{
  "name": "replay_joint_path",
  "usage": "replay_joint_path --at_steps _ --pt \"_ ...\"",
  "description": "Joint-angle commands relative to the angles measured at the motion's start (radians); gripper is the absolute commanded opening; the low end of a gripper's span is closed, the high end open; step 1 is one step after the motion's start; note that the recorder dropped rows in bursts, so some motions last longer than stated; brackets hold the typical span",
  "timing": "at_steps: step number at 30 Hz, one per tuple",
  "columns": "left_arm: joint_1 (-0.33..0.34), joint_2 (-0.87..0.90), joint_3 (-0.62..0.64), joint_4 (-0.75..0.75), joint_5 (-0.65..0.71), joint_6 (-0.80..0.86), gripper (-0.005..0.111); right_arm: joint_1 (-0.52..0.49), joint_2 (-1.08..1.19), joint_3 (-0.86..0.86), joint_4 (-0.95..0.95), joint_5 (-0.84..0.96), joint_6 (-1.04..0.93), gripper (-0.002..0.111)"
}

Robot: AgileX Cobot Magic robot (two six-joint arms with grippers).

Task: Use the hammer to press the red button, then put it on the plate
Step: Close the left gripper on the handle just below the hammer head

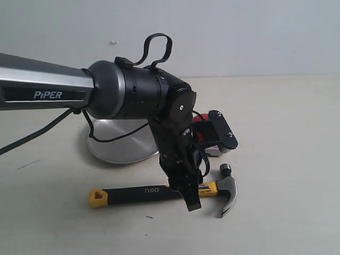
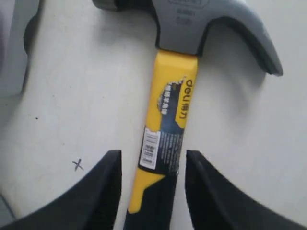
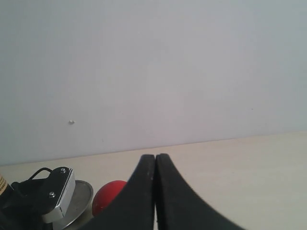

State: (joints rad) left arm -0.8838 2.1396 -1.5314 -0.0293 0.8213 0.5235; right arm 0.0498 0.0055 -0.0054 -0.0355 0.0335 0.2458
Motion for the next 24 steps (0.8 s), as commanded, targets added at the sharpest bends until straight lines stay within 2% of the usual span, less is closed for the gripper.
replay_joint_path --at_steps 1,20,24 --pt "-0.014 0.000 -0.004 0.029 -0.007 -0.001 0.043 -0.004 -0.006 0.005 0.004 -0.014 -0.006 0.000" --pt "-0.025 0.001 -0.004 0.041 -0.067 0.022 0.045 -0.004 -0.006 0.005 0.004 -0.014 -0.006 0.000" --pt "-0.050 0.001 -0.004 0.077 -0.060 0.047 0.045 -0.004 -0.006 0.005 0.003 -0.014 -0.008 0.000"
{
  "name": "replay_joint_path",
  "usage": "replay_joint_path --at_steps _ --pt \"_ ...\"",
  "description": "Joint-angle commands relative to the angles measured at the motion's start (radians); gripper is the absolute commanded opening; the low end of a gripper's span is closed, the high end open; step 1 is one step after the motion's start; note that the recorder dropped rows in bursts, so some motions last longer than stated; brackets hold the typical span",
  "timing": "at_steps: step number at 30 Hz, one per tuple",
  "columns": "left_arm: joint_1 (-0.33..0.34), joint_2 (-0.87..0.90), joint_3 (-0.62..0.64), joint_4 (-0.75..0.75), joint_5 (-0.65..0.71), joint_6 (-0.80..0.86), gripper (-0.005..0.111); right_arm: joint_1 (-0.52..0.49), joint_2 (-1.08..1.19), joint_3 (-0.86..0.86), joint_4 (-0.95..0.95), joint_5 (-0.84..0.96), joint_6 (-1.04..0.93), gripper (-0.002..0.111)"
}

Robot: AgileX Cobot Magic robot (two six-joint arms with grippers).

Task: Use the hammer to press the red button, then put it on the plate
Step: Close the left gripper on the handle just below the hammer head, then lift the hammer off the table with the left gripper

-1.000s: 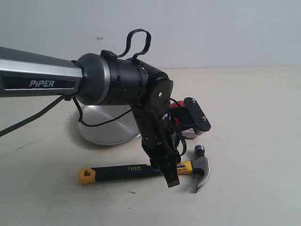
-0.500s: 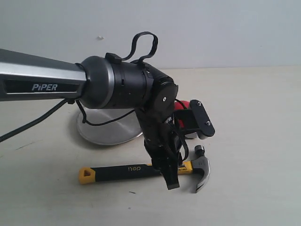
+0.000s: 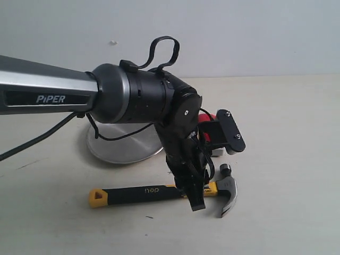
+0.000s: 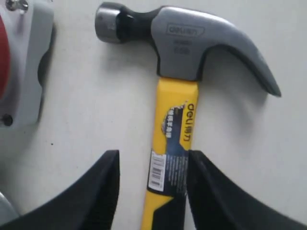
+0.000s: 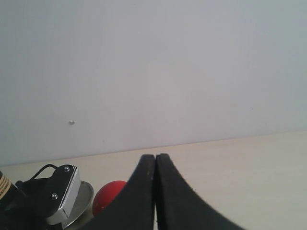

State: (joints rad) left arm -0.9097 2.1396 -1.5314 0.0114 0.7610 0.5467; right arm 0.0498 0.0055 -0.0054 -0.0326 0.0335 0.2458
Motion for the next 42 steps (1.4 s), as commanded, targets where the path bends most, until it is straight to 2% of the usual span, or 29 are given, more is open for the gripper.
replay_joint_path --at_steps 1,6,14,22,29,37,42 --pt "-0.036 0.001 -0.004 0.061 0.000 0.024 0.045 -0.004 -0.006 0.005 0.000 -0.014 -0.008 0.000" --pt "-0.048 0.001 -0.004 0.097 -0.011 0.010 0.053 -0.004 -0.006 0.005 0.000 -0.014 -0.008 0.000" --pt "-0.048 0.044 -0.019 0.101 -0.012 -0.005 0.053 -0.004 -0.006 0.005 0.000 -0.014 -0.008 0.000" --pt "-0.048 0.091 -0.100 0.087 0.021 -0.010 0.053 -0.004 -0.006 0.005 0.000 -0.014 -0.008 0.000" --pt "-0.048 0.139 -0.149 0.086 0.132 -0.027 0.053 -0.004 -0.006 0.005 0.000 -0.014 -0.008 0.000" --pt "-0.050 0.153 -0.152 0.087 0.053 0.000 0.053 -0.004 -0.006 0.005 0.000 -0.014 -0.008 0.000" --pt "-0.052 0.153 -0.152 0.087 0.093 -0.002 0.053 -0.004 -0.006 0.005 0.000 -0.014 -0.008 0.000"
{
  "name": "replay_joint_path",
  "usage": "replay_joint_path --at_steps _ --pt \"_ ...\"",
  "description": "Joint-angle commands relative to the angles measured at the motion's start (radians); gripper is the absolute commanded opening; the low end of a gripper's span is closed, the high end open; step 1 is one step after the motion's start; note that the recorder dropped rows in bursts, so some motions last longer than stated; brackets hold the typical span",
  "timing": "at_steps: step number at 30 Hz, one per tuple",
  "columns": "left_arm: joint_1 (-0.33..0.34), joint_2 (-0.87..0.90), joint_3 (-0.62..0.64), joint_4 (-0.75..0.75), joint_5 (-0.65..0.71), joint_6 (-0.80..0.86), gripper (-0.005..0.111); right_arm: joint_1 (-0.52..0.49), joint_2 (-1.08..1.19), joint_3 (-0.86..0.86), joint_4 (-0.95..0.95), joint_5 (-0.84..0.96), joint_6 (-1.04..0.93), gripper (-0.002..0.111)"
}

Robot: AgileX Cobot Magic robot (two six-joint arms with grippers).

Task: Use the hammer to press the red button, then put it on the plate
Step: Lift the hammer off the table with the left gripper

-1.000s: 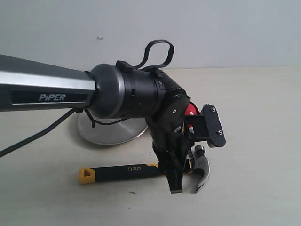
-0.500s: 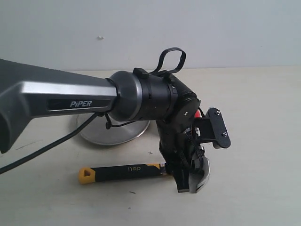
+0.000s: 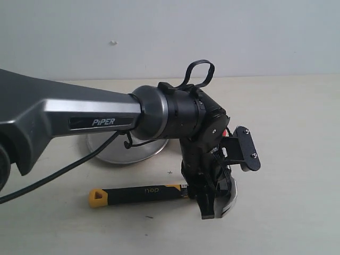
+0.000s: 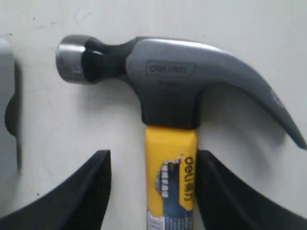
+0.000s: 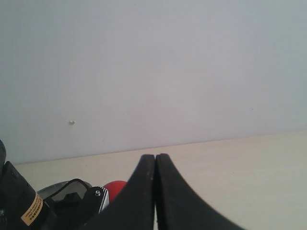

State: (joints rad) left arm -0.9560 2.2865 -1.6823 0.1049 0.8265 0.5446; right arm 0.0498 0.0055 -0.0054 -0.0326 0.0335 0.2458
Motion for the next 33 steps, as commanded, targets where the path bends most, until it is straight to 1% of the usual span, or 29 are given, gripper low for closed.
replay_joint_path --at_steps 1,10,16,22,24,27,30,33 --pt "-0.005 0.006 -0.003 -0.013 0.032 -0.005 0.053 -0.004 -0.006 0.005 0.000 -0.014 -0.008 0.000" --pt "-0.005 0.006 -0.004 -0.042 0.038 -0.003 0.052 -0.004 -0.006 0.005 0.000 -0.014 -0.008 0.000" --pt "0.010 0.006 -0.004 -0.047 0.066 -0.003 0.052 -0.004 -0.006 0.005 0.000 -0.014 -0.009 0.000" --pt "0.023 0.006 -0.006 -0.058 0.062 -0.001 0.052 -0.004 -0.006 0.005 0.000 -0.014 -0.009 0.000" --pt "0.030 0.010 -0.026 -0.075 0.064 0.000 0.052 -0.004 -0.006 0.005 0.000 -0.014 -0.009 0.000" --pt "0.030 0.050 -0.113 -0.093 0.137 0.007 0.052 -0.004 -0.006 0.005 0.000 -0.014 -0.009 0.000" --pt "0.030 0.092 -0.173 -0.105 0.182 0.007 0.052 -0.004 -0.006 0.005 0.000 -0.014 -0.009 0.000" --pt "0.030 0.116 -0.182 -0.115 0.189 0.028 0.052 -0.004 -0.006 0.005 0.000 -0.014 -0.009 0.000"
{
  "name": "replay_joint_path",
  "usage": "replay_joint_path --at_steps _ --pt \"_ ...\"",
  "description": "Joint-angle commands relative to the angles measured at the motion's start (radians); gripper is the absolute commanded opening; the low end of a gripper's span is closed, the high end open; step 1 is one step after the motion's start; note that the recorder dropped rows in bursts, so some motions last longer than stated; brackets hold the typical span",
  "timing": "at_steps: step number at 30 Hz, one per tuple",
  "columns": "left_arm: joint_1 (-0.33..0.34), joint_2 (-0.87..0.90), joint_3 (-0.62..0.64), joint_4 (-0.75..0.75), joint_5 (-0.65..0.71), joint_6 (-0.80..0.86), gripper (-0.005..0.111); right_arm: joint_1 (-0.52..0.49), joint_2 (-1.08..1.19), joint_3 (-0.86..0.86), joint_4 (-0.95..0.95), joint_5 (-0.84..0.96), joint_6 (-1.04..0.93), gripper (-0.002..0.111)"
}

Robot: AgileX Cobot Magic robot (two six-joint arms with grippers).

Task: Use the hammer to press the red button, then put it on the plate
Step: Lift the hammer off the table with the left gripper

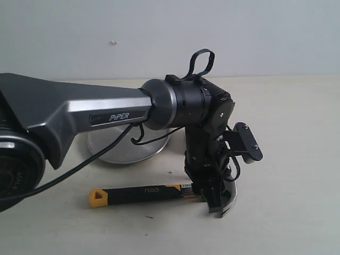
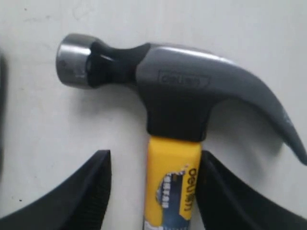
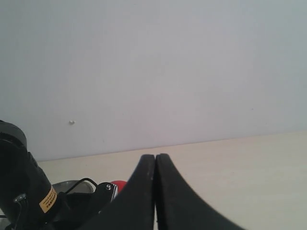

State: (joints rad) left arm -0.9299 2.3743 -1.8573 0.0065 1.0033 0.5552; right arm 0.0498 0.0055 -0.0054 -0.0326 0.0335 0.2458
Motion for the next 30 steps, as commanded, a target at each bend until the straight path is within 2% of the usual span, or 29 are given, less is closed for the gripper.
replay_joint_path --at_steps 1,13,15,17,18,19,30 --pt "0.004 0.033 -0.007 -0.013 0.012 0.020 0.052 -0.004 -0.006 0.005 0.000 -0.014 -0.009 0.000" --pt "0.004 0.033 -0.007 0.015 0.010 0.024 0.051 -0.004 -0.006 0.005 0.000 -0.014 -0.009 0.000" --pt "0.004 0.033 -0.007 0.015 0.012 0.021 0.039 -0.004 -0.006 0.005 0.000 -0.014 -0.009 0.000" --pt "0.004 0.033 -0.007 0.015 0.017 0.021 0.019 -0.004 -0.006 0.005 0.000 -0.014 -0.009 0.000" --pt "0.004 0.033 -0.007 0.015 0.024 0.021 0.004 -0.004 -0.006 0.005 0.000 -0.014 -0.009 0.000" --pt "0.004 0.033 -0.007 0.015 0.032 0.024 0.001 -0.004 -0.006 0.005 0.000 -0.014 -0.009 0.000" --pt "0.004 0.032 -0.007 0.017 0.091 -0.014 0.000 -0.004 -0.006 0.005 0.000 -0.014 -0.009 0.000"
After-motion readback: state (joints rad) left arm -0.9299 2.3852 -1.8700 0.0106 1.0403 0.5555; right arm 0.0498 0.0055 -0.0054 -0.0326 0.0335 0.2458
